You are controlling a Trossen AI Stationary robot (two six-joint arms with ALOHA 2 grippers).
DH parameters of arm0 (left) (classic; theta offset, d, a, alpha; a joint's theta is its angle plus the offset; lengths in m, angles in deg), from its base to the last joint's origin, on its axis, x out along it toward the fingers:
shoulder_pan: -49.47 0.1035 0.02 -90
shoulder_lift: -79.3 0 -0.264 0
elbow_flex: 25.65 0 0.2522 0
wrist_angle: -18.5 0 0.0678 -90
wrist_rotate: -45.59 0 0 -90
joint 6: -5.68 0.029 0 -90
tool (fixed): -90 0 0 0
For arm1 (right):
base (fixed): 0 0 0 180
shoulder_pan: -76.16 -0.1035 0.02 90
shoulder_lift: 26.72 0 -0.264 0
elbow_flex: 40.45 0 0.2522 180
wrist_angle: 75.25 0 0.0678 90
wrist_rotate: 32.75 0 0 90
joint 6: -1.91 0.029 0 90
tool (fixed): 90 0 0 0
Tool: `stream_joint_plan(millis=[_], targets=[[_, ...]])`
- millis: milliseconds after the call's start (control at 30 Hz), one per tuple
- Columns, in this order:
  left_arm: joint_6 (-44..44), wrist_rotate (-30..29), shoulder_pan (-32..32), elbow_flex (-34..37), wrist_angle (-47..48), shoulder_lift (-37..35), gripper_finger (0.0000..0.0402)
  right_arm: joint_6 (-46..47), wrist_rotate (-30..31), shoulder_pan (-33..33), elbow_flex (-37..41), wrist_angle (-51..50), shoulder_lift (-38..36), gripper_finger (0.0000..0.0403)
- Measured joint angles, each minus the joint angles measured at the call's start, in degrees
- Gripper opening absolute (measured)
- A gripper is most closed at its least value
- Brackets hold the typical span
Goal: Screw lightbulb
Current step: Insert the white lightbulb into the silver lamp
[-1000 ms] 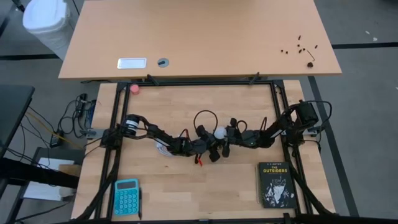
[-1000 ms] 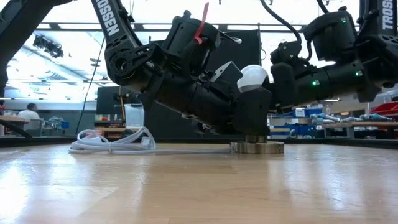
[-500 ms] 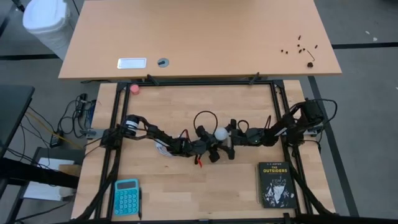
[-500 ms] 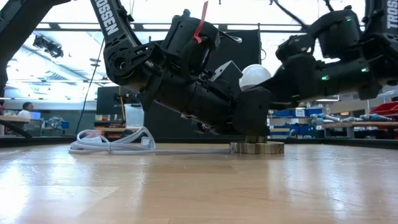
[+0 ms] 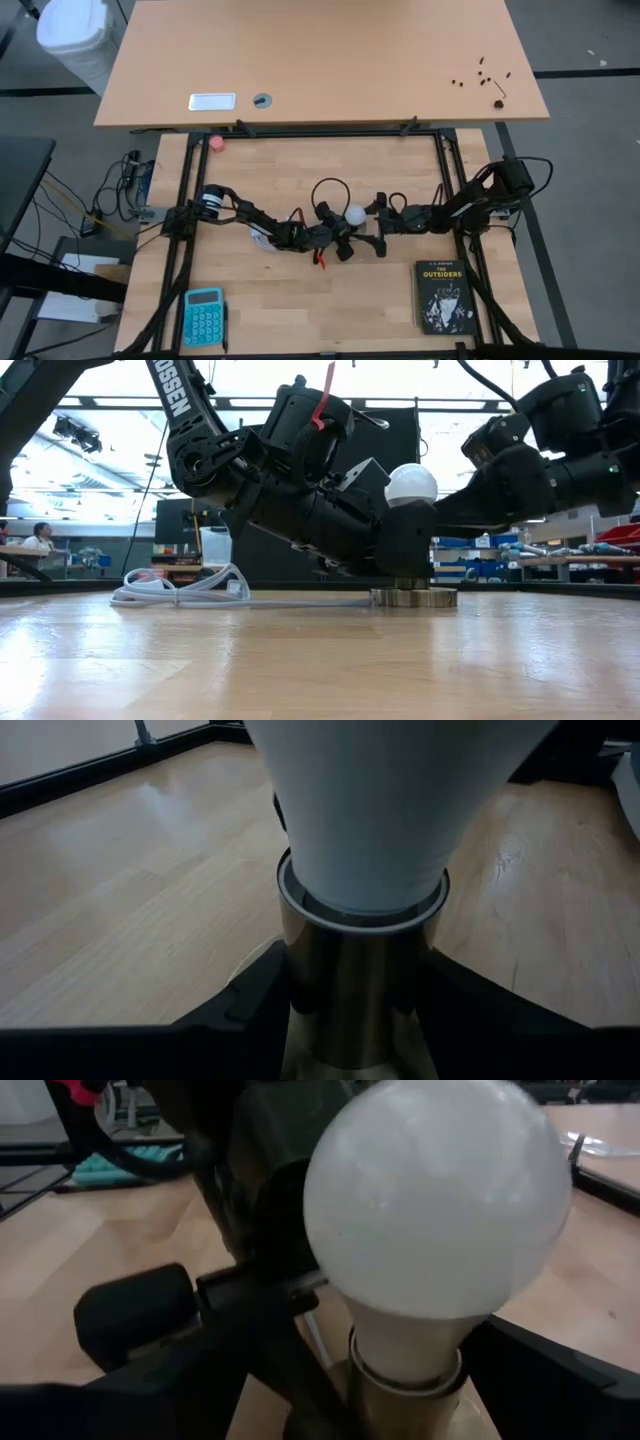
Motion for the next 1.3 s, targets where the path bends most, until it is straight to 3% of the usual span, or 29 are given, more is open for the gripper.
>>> stream_joint_plan(millis=[433, 800, 1000, 1300], targets=[[0.3, 0.9, -0.2, 0.0, 0.1, 0.0, 0.0184, 3.5, 1.1, -3.0, 0.9, -1.2, -0.4, 0.0339], [0.0, 1.2, 0.0, 0.0, 0.0, 0.0, 0.0184, 4.3, 2.4, -2.8, 9.6, -2.6, -10.3, 0.0327], [0.0, 1.4, 0.0, 0.0, 0.0, 0.0, 0.0184, 2.3, 2.9, -1.4, 8.7, -2.5, -11.4, 0.0318], [0.1, 2.6, 0.0, 0.0, -0.1, 0.0, 0.0184, -1.1, -7.8, 3.5, 1.1, -2.3, -2.3, 0.0302]])
